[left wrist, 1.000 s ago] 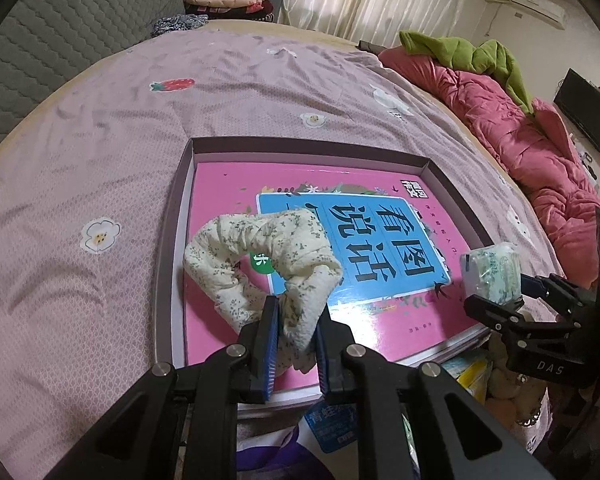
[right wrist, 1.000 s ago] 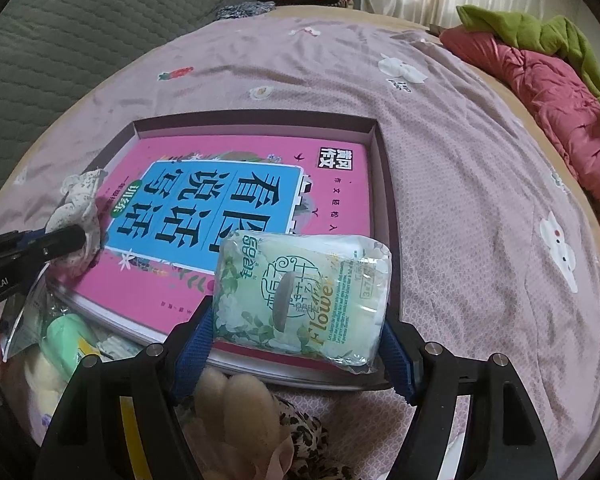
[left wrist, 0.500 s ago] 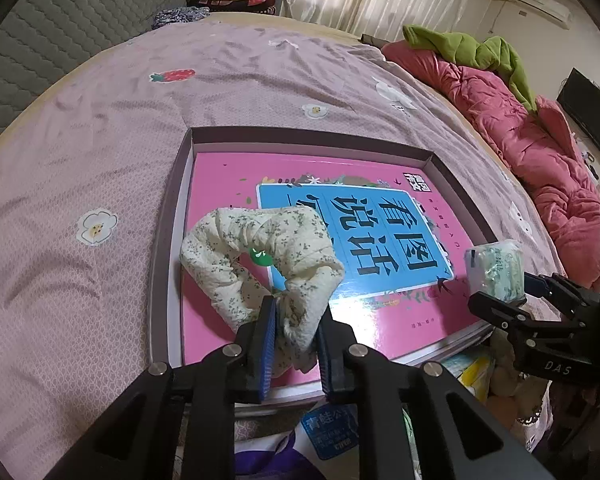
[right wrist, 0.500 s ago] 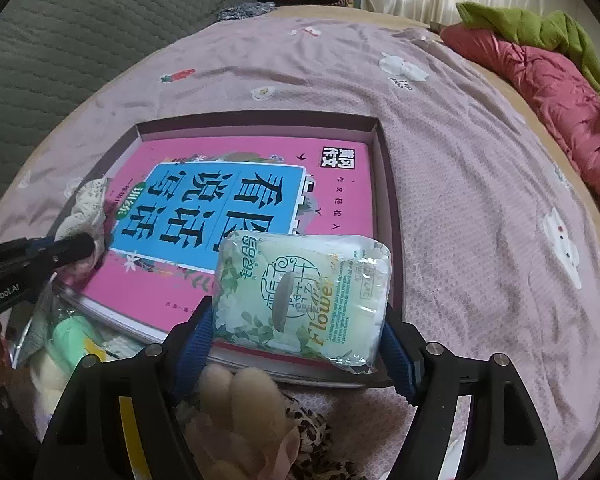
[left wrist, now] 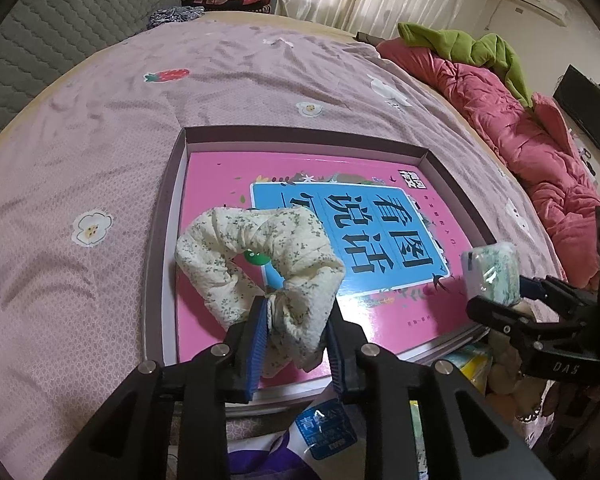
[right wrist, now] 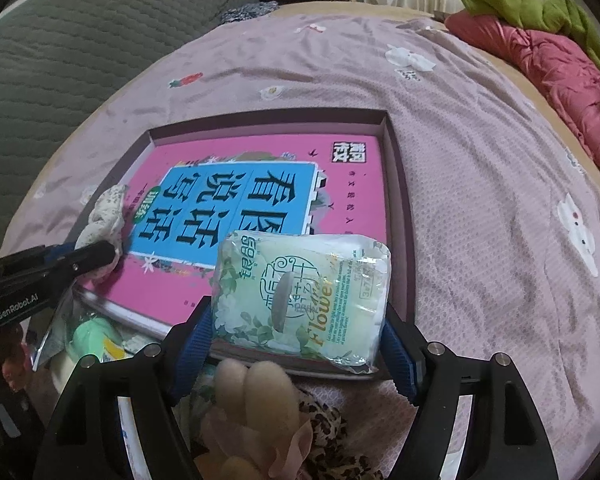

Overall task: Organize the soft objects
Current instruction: 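Lower the scrunchie onto the book with left tool while right tool releases tissue pack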

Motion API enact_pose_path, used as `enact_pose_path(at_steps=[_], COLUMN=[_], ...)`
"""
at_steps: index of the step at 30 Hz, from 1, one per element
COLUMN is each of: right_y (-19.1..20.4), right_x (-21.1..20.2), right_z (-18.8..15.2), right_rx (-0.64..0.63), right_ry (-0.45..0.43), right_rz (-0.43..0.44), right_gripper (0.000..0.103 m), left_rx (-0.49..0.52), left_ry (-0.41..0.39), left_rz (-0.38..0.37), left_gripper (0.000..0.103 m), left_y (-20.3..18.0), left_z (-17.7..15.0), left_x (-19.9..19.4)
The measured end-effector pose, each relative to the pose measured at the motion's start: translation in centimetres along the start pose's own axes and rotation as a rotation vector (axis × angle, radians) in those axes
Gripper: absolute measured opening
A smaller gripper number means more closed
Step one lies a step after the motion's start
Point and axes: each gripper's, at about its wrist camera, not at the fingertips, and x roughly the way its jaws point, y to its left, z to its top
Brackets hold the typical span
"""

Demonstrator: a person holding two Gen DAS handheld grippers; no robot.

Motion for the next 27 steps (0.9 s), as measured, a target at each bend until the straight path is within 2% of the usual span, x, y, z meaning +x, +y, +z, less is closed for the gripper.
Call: enact_pose_path(at_steps=[10, 13, 16, 19, 23, 27], right_y=[0.0, -0.1, -0.4, 0.0, 0.8, 0.6], right_x=[0.0, -0.4, -0.4, -0.2, -0.6, -1.2], right_z=[-0.2, 0.1, 0.5, 0.4, 0.0, 0.2], right_rx=[-0.003, 0.001, 0.031, -0.006, -0.071, -0.050], right_ry=[0.010, -0.001, 0.026, 0.032, -0.035, -0.076], right_rz=[0.003, -0.021, -0.060, -0.080, -0.088, -0.062], right_gripper=[0.078, 0.078, 0.078, 0.078, 0.078, 0.079], left_rx=[0.009, 0.007, 0.013, 0.020, 0.015, 0.013], left_ry=[-0.002, -0.004, -0.003, -0.003, -0.004, -0.006], left_rz=[-0.002, -0.006, -0.007, -0.006, -0.009, -0.009], left_gripper=[0.028, 0.028, 0.028, 0.028, 0.028, 0.028], left_y=[0.0, 0.0, -0.2, -0.3, -0.2, -0.1], left_z=[-0.1, -0.1, -0.1, -0.2, -0.2, -0.2], left_x=[-0.2, -0.2, -0.2, -0.2, -0.3, -0.3])
